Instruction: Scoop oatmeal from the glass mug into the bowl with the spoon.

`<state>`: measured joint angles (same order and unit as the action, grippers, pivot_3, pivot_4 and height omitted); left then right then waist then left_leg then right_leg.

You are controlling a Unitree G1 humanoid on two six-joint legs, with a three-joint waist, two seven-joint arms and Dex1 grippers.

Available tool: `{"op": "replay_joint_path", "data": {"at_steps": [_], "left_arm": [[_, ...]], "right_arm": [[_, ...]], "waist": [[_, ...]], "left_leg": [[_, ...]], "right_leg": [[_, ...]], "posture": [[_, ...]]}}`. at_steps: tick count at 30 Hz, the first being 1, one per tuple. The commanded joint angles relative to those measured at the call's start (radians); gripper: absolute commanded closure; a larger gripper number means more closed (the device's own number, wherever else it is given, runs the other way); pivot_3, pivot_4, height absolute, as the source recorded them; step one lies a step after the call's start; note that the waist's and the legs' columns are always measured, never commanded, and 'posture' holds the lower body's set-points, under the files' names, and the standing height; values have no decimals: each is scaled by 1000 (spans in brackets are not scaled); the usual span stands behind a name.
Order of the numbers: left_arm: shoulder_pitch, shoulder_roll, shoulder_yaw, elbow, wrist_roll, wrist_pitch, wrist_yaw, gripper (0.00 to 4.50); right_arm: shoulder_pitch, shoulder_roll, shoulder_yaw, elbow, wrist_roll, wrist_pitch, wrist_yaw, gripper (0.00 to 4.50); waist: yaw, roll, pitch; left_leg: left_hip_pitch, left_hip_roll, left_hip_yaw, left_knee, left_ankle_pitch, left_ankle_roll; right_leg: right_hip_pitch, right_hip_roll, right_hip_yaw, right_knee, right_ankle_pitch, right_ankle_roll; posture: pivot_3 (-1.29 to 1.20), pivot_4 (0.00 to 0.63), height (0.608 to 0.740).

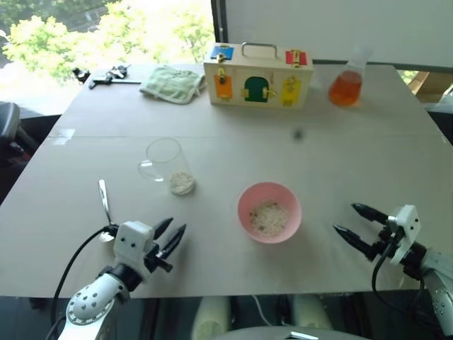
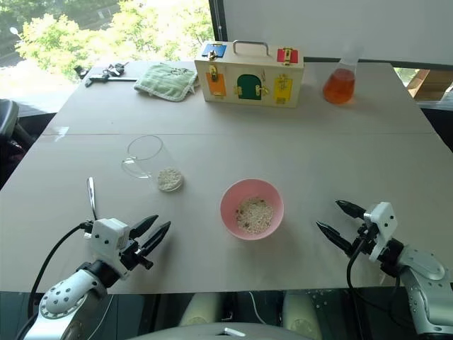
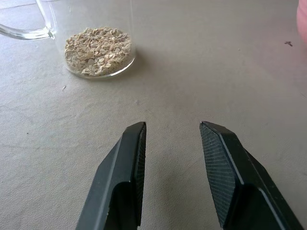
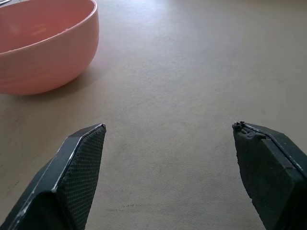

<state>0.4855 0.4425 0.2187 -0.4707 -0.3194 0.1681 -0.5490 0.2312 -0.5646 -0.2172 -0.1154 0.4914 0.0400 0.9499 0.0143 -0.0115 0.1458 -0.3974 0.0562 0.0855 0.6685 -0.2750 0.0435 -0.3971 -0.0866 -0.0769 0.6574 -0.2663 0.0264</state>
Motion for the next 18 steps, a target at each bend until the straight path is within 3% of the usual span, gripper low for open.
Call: {"op": "replay_joint_path", "data": {"at_steps": [1, 18], "left_arm": [[11, -11, -1, -12, 0, -44, -9, 2652], [13, -41, 21, 15, -25, -50, -3, 2652]], "right_arm": [[-8, -20, -32, 2, 10, -13, 19, 210], [-74, -38, -24, 74, -5, -28, 64, 210]], "waist": [[0, 0, 0], [0, 0, 0]], "left_leg": [[0, 0, 0, 0, 0, 0], [0, 0, 0, 0, 0, 0]], "right_leg": [[0, 0, 0, 0, 0, 0], [0, 1, 0, 0, 1, 2]], "posture": [[0, 150, 740], [0, 150, 740]]}}
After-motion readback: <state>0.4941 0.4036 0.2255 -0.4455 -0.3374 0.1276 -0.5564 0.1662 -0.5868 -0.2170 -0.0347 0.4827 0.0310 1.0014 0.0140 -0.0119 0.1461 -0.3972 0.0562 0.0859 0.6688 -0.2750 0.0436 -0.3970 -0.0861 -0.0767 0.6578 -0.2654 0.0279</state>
